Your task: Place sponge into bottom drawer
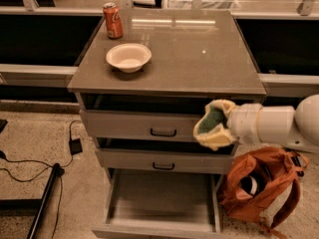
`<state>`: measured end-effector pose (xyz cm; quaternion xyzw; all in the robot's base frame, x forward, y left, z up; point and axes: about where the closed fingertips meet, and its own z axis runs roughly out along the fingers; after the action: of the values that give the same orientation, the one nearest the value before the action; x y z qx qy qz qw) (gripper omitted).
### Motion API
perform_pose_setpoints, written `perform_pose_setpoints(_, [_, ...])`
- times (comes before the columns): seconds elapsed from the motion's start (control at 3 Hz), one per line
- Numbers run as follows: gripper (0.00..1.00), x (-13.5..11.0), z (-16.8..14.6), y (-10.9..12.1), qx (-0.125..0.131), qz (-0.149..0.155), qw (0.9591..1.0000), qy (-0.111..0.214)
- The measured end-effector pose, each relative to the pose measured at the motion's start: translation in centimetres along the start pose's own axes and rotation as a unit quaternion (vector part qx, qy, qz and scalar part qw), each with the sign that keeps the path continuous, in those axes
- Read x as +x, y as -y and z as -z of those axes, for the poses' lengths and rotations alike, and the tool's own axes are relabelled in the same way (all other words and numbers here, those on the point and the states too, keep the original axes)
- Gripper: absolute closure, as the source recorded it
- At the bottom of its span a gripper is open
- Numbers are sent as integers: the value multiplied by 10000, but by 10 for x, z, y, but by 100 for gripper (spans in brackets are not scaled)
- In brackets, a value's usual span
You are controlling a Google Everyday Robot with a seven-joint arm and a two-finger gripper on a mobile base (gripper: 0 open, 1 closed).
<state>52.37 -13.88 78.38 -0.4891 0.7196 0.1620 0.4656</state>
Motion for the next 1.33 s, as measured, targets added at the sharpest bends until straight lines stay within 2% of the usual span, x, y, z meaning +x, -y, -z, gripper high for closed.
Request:
perform_pose_setpoints(0.33, [100, 29, -16, -72, -1042, 524, 9930, 171])
perform_pose_setpoints(0.67, [100, 25, -16, -67, -975, 511, 9938, 162])
perform_pose_setpoints(1.0, [100, 65, -63, -89, -1204, 653, 9905, 86])
perform_pose_setpoints(1.33, [100, 133, -118, -138, -1491, 554, 9871, 191])
